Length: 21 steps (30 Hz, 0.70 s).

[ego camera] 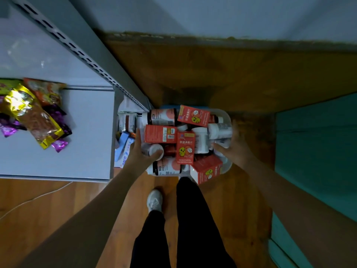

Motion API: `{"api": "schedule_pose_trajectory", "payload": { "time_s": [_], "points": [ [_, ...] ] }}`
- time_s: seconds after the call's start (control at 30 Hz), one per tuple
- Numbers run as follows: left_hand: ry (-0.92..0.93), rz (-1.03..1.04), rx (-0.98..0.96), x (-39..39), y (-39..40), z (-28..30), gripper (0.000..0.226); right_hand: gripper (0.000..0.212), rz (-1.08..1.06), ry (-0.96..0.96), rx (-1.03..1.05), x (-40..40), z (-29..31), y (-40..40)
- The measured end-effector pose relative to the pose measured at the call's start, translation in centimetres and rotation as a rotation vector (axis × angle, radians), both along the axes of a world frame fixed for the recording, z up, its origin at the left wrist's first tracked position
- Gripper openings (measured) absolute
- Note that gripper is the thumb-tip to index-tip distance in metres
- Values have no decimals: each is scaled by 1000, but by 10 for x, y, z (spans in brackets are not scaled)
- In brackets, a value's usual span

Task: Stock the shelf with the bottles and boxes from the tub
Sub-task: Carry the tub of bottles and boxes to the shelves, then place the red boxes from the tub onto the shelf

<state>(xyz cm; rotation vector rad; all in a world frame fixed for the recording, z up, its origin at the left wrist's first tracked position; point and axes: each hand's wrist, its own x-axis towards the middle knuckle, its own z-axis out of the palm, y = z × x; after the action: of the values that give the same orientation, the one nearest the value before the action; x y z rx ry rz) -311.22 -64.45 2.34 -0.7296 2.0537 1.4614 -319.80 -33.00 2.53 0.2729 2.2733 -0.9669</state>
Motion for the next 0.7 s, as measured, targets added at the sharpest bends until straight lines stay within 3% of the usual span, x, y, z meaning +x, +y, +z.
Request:
{"api": "schedule_pose_trajectory", "payload": {
  "time_s": [0.1,0.23,0.4,0.53,0.7],
  "points": [
    [-16,17,23,-5,-11,18,130,114,-17,7,40,4,19,-1],
    [8,-65,-97,-12,-25,5,122,101,86,102,181,18,27,-3],
    [85,-224,-286,-23,-15,68,123,89,241,195,77,35,59,-28],
    [121,-325,-349,-35,-8,78,89,93,344,231,71,46,62,-53],
    [108,-380,-370,-42,-10,62,80,93,378,228,108,49,48,-76]
  ]
}}
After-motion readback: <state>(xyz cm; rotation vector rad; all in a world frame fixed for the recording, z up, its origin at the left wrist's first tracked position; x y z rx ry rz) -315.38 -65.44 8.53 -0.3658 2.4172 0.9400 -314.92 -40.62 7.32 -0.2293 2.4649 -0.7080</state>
